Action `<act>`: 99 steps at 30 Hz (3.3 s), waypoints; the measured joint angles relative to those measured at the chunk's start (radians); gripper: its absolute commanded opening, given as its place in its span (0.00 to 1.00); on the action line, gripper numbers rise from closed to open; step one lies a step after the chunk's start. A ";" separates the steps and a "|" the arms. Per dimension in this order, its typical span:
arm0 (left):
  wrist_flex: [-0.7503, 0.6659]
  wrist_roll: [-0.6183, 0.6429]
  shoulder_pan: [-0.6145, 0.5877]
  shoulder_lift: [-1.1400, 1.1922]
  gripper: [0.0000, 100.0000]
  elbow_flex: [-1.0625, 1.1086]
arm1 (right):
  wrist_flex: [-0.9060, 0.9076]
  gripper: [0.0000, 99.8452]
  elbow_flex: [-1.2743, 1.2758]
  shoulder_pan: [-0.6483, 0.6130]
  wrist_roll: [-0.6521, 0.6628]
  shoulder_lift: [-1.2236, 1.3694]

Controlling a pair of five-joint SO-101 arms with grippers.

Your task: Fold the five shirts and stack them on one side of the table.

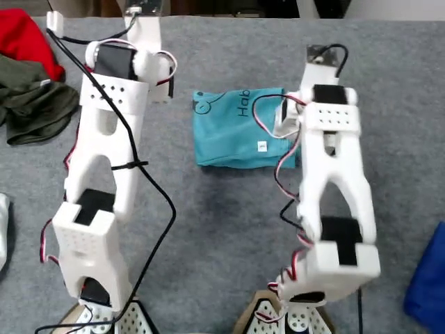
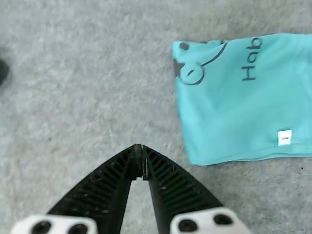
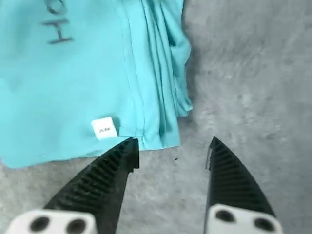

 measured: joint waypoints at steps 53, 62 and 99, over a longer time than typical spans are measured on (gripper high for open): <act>0.000 -0.057 -0.061 -0.009 0.02 0.081 | -0.480 0.01 -1.289 0.095 0.592 1.099; 0.000 -0.057 -0.061 -0.009 0.02 0.081 | -0.417 0.32 -1.617 0.060 0.666 1.258; 0.000 -0.058 -0.061 -0.009 0.02 0.081 | -0.318 0.30 -1.318 0.054 -0.338 1.126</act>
